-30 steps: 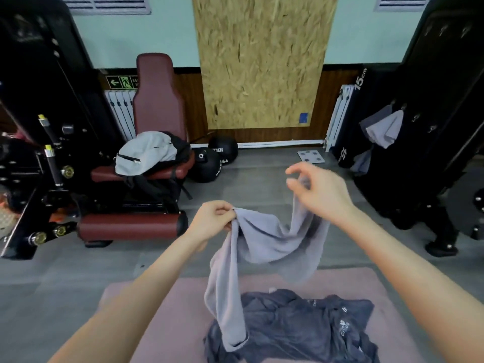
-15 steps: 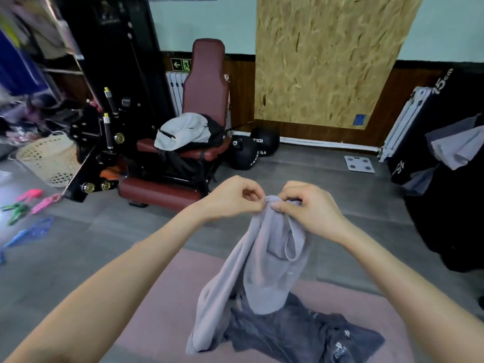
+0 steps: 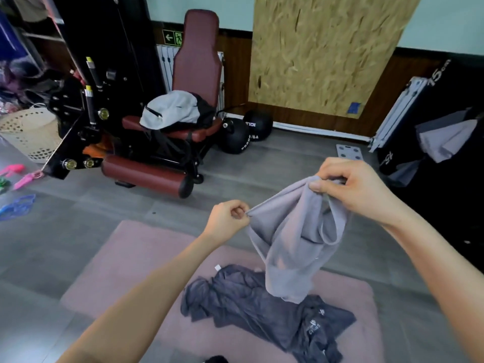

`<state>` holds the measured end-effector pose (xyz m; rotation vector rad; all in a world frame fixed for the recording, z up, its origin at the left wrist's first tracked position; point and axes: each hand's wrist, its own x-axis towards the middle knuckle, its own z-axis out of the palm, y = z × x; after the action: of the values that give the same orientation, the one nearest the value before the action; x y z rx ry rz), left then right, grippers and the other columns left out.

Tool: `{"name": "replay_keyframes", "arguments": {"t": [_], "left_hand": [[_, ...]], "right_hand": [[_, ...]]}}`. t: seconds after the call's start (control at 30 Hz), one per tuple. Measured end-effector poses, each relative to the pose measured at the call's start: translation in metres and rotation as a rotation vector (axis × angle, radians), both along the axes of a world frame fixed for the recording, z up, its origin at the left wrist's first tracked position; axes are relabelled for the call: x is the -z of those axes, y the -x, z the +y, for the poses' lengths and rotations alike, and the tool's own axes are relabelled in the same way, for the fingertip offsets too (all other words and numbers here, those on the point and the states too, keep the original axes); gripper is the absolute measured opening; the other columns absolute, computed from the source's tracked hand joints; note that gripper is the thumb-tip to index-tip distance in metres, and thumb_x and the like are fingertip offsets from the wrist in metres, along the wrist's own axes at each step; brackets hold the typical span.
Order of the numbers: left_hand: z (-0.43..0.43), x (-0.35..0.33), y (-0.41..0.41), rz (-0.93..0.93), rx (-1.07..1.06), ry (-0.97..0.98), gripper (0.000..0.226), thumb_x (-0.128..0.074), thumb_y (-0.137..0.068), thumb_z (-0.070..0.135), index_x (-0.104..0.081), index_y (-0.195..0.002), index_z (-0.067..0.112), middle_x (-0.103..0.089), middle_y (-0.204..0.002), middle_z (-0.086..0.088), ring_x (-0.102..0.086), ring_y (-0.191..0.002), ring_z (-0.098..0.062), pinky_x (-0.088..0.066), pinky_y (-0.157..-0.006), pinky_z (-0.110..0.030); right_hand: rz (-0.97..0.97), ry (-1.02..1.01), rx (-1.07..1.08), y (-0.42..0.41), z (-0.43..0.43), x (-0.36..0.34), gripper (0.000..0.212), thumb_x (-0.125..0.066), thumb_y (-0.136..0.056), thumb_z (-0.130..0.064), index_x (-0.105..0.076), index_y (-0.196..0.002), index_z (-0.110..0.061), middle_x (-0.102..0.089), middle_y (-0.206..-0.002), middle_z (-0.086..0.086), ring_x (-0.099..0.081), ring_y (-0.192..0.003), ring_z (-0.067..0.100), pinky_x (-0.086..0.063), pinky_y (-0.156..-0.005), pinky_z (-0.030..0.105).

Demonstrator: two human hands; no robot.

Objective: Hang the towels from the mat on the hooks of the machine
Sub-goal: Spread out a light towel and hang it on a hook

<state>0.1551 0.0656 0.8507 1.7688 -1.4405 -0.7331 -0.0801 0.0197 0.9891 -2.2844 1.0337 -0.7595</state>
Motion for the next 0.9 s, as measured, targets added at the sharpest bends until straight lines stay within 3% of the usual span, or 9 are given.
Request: {"name": "replay_keyframes", "arguments": {"t": [0.1,0.17,0.27,0.37,0.5,0.57,0.67,0.77,0.9], "left_hand": [[-0.011,0.003,0.004,0.018,0.075,-0.020,0.012,-0.058,-0.060,0.021,-0.061,-0.072,0.021,-0.060,-0.069,0.010,-0.054,-0.063,0.010,-0.037,-0.064,-0.004],[-0.018,0.004,0.007,0.060,0.114,-0.046,0.008,-0.060,-0.066,0.017,-0.058,-0.069,0.024,-0.061,-0.071,0.003,-0.054,-0.063,0.000,-0.042,-0.068,-0.014],[-0.026,-0.004,0.006,0.119,0.178,-0.116,0.023,-0.055,-0.076,-0.001,-0.059,-0.071,0.021,-0.059,-0.068,0.001,-0.052,-0.063,-0.008,-0.043,-0.070,-0.025],[-0.033,-0.029,0.008,0.139,0.338,-0.144,0.022,-0.053,-0.078,-0.004,-0.065,-0.080,0.014,-0.061,-0.070,0.004,-0.053,-0.062,-0.001,-0.043,-0.068,-0.016],[-0.030,-0.064,0.020,0.114,0.536,-0.145,0.023,-0.054,-0.079,-0.005,-0.068,-0.085,0.013,-0.064,-0.072,0.005,-0.056,-0.064,-0.001,-0.045,-0.066,-0.011],[-0.027,-0.076,0.021,0.156,0.544,-0.150,0.025,-0.054,-0.079,-0.006,-0.067,-0.082,0.015,-0.065,-0.070,0.006,-0.057,-0.063,0.001,-0.045,-0.066,-0.012],[-0.022,-0.086,0.007,0.238,0.516,-0.149,0.022,-0.057,-0.079,-0.005,-0.061,-0.084,0.016,-0.067,-0.075,-0.003,-0.057,-0.070,-0.014,-0.044,-0.071,-0.025],[-0.014,-0.085,-0.014,0.322,0.494,-0.177,0.023,-0.069,-0.078,0.001,-0.052,-0.088,0.013,-0.065,-0.078,-0.010,-0.053,-0.071,-0.022,-0.042,-0.069,-0.032],[0.004,-0.068,-0.027,0.396,0.517,-0.184,0.024,-0.078,-0.072,0.003,-0.058,-0.084,0.010,-0.058,-0.078,-0.011,-0.052,-0.072,-0.019,-0.043,-0.070,-0.029]], "right_hand": [[0.007,-0.014,0.029,0.024,0.006,0.001,0.031,-0.072,-0.080,-0.022,-0.061,-0.060,-0.044,-0.058,-0.074,-0.009,-0.053,-0.066,0.008,-0.038,-0.068,0.032],[0.071,0.008,0.121,0.039,0.004,0.006,0.031,-0.071,-0.081,-0.022,-0.060,-0.060,-0.042,-0.058,-0.076,-0.009,-0.053,-0.068,0.007,-0.038,-0.069,0.031],[0.476,0.080,0.367,0.055,-0.002,0.020,0.003,-0.066,-0.082,-0.040,-0.064,-0.079,-0.041,-0.055,-0.079,-0.014,-0.056,-0.085,0.007,-0.040,-0.073,0.028],[0.700,0.154,0.397,0.045,0.007,0.041,0.049,-0.062,-0.077,-0.059,-0.058,-0.121,-0.038,-0.051,-0.082,-0.014,-0.058,-0.097,0.013,-0.041,-0.077,0.026],[0.578,0.070,0.252,-0.008,0.025,0.057,0.070,-0.047,-0.067,-0.078,-0.053,-0.126,-0.040,-0.059,-0.095,-0.010,-0.058,-0.099,0.012,-0.032,-0.072,0.021],[0.499,0.033,0.232,-0.032,0.028,0.064,0.047,-0.053,-0.075,-0.068,-0.063,-0.108,-0.036,-0.057,-0.089,-0.009,-0.057,-0.091,0.009,-0.036,-0.073,0.024],[0.276,-0.078,0.239,-0.050,0.027,0.070,0.029,-0.062,-0.079,-0.055,-0.065,-0.077,-0.026,-0.057,-0.078,-0.008,-0.052,-0.076,0.005,-0.039,-0.073,0.025],[0.077,-0.166,0.260,-0.055,0.027,0.062,0.016,-0.067,-0.079,-0.045,-0.068,-0.070,-0.032,-0.063,-0.077,-0.024,-0.054,-0.078,-0.005,-0.036,-0.070,0.017],[-0.047,-0.156,0.213,-0.063,0.030,0.047,0.011,-0.069,-0.079,-0.034,-0.069,-0.069,-0.035,-0.065,-0.078,-0.019,-0.059,-0.080,0.002,-0.043,-0.074,0.026]]}}
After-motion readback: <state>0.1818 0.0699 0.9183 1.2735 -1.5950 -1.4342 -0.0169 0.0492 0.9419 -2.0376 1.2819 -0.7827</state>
